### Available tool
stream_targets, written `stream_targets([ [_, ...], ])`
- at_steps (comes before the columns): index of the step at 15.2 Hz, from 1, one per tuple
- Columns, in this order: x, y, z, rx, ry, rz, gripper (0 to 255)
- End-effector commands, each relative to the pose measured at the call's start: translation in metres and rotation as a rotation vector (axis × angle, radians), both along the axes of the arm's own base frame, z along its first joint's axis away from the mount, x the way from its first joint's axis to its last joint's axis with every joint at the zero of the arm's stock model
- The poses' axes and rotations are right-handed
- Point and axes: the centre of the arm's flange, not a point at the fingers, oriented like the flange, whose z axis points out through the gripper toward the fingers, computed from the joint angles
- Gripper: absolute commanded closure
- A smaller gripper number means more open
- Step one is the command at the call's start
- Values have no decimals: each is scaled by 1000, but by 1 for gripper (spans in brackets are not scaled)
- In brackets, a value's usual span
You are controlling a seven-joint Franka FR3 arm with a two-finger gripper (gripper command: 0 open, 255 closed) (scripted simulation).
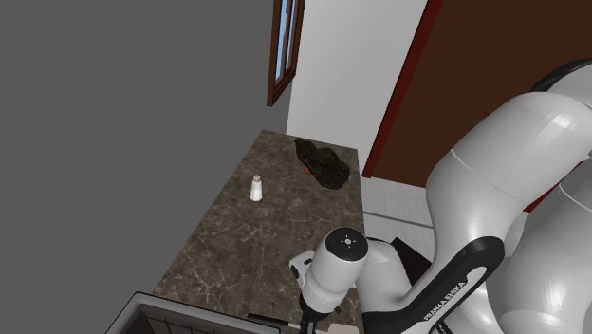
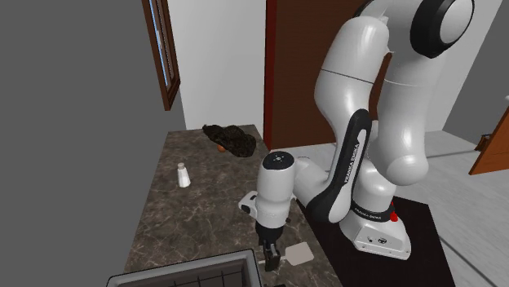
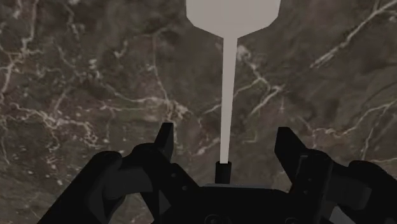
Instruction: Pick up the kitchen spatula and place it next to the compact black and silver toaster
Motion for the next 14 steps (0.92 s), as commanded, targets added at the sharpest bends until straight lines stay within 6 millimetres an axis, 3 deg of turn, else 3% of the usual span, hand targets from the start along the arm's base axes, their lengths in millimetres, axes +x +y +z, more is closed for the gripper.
stream_targets([
  [1, 0, 0, 0, 0, 0, 0, 0],
  [3, 0, 0, 0, 0, 0, 0, 0],
  [7, -3, -2, 50, 0, 0, 0, 0],
  [14, -3, -2, 50, 0, 0, 0, 0],
])
